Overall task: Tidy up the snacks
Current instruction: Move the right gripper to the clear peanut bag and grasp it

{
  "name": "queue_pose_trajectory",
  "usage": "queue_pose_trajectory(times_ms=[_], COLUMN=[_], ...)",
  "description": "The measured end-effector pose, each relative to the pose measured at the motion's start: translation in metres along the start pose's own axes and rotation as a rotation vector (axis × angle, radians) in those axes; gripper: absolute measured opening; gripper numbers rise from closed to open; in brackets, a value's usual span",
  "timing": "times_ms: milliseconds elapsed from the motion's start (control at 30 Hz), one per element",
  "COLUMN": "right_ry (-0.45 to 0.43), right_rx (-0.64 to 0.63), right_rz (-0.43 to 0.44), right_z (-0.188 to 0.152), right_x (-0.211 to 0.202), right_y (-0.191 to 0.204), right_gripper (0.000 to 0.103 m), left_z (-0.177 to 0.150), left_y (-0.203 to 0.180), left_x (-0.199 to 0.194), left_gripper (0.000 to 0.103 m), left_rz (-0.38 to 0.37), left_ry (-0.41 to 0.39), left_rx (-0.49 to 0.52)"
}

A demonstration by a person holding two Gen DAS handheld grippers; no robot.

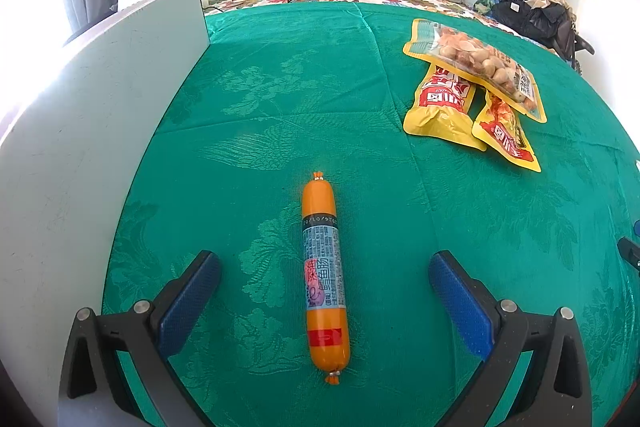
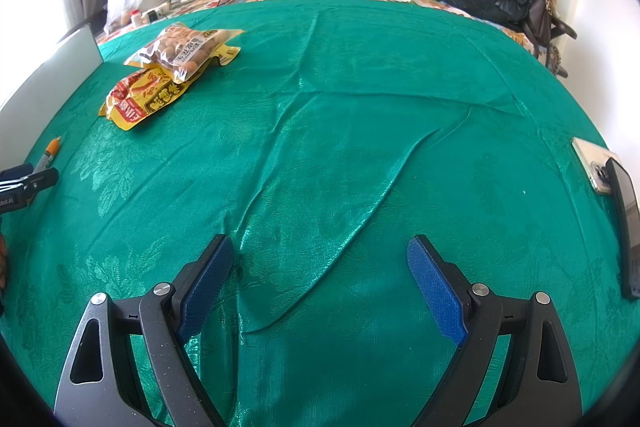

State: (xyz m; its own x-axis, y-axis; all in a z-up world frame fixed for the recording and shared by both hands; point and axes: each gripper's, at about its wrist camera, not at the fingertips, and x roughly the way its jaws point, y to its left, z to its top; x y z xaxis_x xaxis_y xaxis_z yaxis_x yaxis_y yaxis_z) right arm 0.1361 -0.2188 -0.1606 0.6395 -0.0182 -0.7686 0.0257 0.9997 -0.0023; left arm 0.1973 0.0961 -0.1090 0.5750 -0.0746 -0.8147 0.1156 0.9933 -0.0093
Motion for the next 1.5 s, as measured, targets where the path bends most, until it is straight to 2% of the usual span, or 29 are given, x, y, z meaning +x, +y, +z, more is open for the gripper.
queue_pose_trajectory(times_ms=[567,700,767,867,967,1067,1133,1233,1333,1367,1400,1433,1500], right_ry=[0.003,0.022,0.028,-0.063,-0.101,-0.105,-0.028,0.078,0.167,0.188,0.200,0.212,0.211], right_rx=[-0.003,-0.038,-0.035,-0.047,-0.157,-0.302,-0.422,-0.563,-0.599,-0.590,-0.570,-0.526,-0.428], right_rz=[0.000,0.042,0.081,0.174,0.275,0.317,0.313,0.252,0.207,0.202,0.211,0.229,0.253], right_z=[0.000,0.004,0.016,0.054,0.107,0.155,0.174,0.183,0.185,0.186,0.187,0.190,0.197], right_x=[0.001,0.002,0.000,-0.014,-0.011,0.007,0.033,0.076,0.112,0.119,0.122,0.121,0.111], right_y=[0.001,0.000,-0.002,0.008,0.039,0.079,0.111,0.147,0.162,0.160,0.158,0.154,0.136], right_gripper=[0.092,0.095,0.092,0.093,0.093,0.093,0.093,0.092,0.091,0.088,0.065,0.057,0.054], left_z=[0.000,0.000,0.000,0.000,0.000,0.000,0.000,0.000,0.000,0.000,0.000,0.000,0.000], left_y=[0.001,0.001,0.001,0.001,0.001,0.002,0.001,0.000,0.000,0.000,0.000,0.000,-0.001], left_x=[0.001,0.001,0.001,0.001,0.001,0.001,0.001,0.001,0.001,0.001,0.001,0.001,0.001], left_gripper=[0.103,0.103,0.103,0.103,0.103,0.103,0.103,0.103,0.103,0.103,0.103,0.103,0.103], left_rz=[-0.001,-0.001,-0.001,-0.001,-0.001,-0.001,-0.001,-0.001,-0.001,-0.001,-0.001,-0.002,-0.002], left_ry=[0.000,0.000,-0.001,-0.001,-0.001,-0.001,-0.001,-0.001,-0.001,-0.001,-0.001,-0.001,-0.002], left_rx=[0.001,0.000,0.001,0.001,0.001,0.000,0.000,0.000,-0.001,-0.001,-0.001,-0.002,-0.003])
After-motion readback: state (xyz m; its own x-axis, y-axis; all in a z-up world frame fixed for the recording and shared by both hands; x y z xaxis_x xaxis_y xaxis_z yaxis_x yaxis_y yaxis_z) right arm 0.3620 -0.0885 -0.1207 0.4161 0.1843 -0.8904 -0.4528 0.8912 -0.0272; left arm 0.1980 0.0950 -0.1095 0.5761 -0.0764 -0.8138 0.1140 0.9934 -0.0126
